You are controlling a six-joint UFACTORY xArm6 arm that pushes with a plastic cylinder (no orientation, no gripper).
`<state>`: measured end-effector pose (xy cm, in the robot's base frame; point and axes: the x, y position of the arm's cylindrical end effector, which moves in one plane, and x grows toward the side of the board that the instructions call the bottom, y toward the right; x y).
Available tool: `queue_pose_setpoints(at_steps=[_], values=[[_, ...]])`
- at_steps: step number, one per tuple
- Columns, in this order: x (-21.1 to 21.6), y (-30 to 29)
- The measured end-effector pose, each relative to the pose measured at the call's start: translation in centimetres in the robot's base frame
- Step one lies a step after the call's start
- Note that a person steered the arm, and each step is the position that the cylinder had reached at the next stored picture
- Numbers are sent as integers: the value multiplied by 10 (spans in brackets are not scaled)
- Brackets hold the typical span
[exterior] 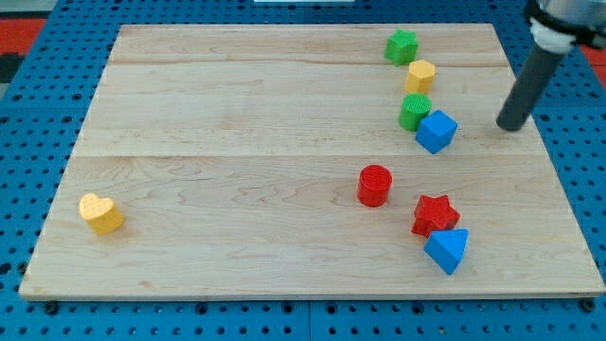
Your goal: Move the yellow hexagon above to the yellow heart
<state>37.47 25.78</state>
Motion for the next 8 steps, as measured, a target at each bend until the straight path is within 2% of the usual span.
queue_pose_setpoints(at_steps=[1,2,4,5,6,7,8], values=[[-63,-27],[-62,-142],[-79,-253],[-96,-344],[-118,-365],[-89,-441],[-25,-466]])
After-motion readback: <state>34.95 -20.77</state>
